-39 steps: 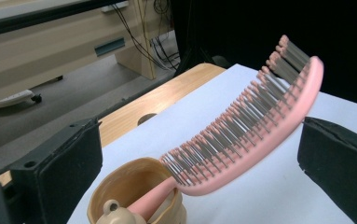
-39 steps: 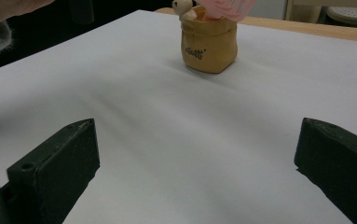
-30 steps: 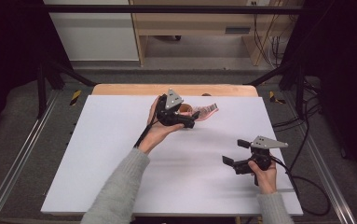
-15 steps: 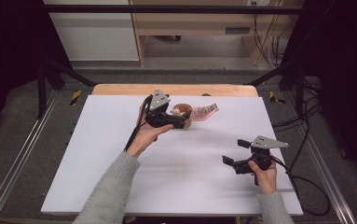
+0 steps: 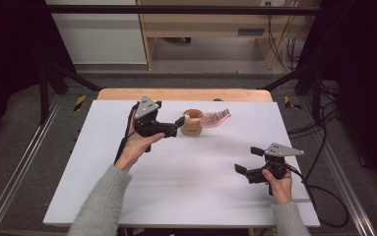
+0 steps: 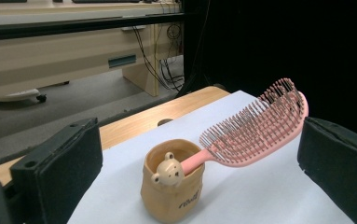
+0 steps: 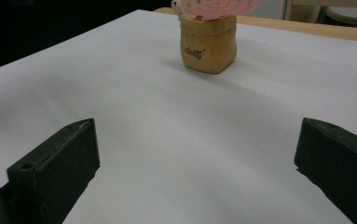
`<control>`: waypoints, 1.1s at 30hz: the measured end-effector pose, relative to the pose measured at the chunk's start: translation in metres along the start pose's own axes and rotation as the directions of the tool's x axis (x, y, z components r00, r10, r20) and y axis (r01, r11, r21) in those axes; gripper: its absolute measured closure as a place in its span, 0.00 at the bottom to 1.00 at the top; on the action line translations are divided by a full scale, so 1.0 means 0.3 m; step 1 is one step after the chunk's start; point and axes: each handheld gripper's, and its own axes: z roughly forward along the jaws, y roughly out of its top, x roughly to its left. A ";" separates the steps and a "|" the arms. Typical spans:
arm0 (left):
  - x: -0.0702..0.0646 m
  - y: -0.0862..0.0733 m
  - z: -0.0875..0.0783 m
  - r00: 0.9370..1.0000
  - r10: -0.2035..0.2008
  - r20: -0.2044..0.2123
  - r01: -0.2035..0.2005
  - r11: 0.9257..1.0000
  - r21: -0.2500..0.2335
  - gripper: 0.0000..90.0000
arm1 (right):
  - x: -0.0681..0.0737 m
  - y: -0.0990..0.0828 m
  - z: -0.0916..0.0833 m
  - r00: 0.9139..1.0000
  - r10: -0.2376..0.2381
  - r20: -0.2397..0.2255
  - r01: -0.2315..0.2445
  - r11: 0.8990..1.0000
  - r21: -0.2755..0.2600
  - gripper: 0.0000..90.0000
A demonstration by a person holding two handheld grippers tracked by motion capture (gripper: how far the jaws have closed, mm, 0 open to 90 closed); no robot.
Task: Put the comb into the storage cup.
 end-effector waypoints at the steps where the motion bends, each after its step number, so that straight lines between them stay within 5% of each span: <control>1: 0.004 -0.003 -0.009 1.000 -0.002 0.000 0.002 1.000 -0.001 0.00 | 0.000 0.000 0.000 1.000 -0.001 0.000 0.001 1.000 0.000 0.00; 33: 0.140 -0.257 -0.275 0.996 -0.078 -0.046 0.080 0.996 0.032 0.00 | 0.000 -0.002 0.003 1.000 -0.004 0.007 0.004 1.000 0.002 0.00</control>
